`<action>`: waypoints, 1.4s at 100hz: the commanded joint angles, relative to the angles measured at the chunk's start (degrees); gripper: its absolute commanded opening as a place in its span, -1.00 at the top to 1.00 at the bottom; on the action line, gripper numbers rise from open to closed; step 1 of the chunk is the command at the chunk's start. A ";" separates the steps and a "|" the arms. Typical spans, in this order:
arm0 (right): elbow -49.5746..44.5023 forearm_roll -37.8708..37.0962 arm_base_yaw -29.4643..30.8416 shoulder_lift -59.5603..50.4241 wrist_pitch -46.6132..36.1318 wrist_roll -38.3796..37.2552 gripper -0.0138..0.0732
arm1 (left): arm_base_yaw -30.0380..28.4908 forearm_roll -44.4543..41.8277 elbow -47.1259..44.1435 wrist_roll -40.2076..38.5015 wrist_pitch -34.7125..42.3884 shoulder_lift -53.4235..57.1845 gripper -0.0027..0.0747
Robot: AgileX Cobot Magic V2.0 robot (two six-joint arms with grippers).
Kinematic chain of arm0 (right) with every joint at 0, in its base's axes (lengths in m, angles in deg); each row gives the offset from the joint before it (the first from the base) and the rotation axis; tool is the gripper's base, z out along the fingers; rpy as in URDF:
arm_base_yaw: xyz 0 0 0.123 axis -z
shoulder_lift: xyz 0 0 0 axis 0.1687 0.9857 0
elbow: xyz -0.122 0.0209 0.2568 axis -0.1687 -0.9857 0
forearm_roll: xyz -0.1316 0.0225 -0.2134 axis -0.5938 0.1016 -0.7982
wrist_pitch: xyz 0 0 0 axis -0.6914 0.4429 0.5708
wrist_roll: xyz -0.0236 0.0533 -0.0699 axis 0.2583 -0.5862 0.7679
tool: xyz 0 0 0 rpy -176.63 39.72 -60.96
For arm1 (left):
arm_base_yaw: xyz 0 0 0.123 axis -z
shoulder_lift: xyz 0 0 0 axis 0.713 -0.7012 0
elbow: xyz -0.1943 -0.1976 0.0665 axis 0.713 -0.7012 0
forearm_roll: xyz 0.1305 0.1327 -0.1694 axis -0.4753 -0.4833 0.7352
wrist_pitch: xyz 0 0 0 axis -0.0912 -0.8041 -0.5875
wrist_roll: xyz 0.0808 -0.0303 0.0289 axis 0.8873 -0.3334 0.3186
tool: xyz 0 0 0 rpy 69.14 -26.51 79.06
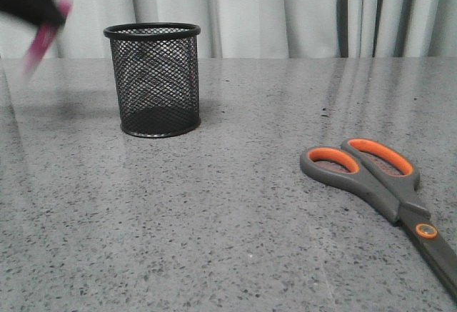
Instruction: Put pen and scissors into bin
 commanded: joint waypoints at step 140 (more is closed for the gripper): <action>4.94 2.57 0.02 0.63 -2.82 6.08 -0.10 | 17.45 8.50 0.89 12.14 25.92 5.87 -0.23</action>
